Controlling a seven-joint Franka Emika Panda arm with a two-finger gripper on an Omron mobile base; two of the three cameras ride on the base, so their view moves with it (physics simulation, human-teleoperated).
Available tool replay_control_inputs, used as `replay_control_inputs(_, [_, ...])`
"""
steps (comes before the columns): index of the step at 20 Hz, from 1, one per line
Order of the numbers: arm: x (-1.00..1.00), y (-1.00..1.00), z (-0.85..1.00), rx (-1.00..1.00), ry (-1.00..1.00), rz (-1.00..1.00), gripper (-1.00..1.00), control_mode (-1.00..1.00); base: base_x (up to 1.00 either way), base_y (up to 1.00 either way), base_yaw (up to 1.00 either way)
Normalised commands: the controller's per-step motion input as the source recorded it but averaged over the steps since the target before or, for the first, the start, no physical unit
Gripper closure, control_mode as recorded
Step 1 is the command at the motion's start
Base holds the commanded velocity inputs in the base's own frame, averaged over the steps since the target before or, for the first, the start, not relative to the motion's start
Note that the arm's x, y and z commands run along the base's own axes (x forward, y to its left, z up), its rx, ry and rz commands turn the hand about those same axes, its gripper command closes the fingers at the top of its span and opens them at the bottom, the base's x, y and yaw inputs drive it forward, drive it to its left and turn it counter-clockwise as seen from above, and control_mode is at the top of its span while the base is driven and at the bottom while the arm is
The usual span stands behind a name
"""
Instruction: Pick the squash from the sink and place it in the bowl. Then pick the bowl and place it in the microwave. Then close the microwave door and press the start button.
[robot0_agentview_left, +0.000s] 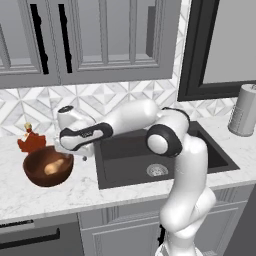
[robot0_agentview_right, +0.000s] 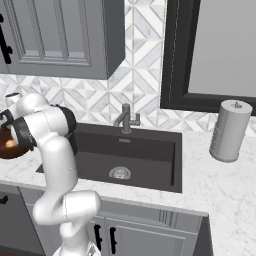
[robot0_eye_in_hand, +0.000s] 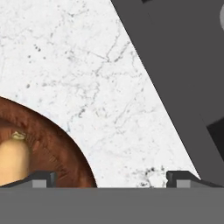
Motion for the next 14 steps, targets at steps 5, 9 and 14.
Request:
replay_control_inputs(5, [0.24, 0.19, 0.00, 0.05, 0.02, 0.04, -1.00, -1.00, 0.00, 0.00, 0.00])
replay_control_inputs(9, [0.14, 0.27, 0.00, 0.01, 0.03, 0.03, -1.00, -1.00, 0.00, 0.00, 0.00])
replay_control_inputs(14, [0.01, 0.20, 0.00, 0.01, 0.00, 0.02, -1.00, -1.00, 0.00, 0.00, 0.00])
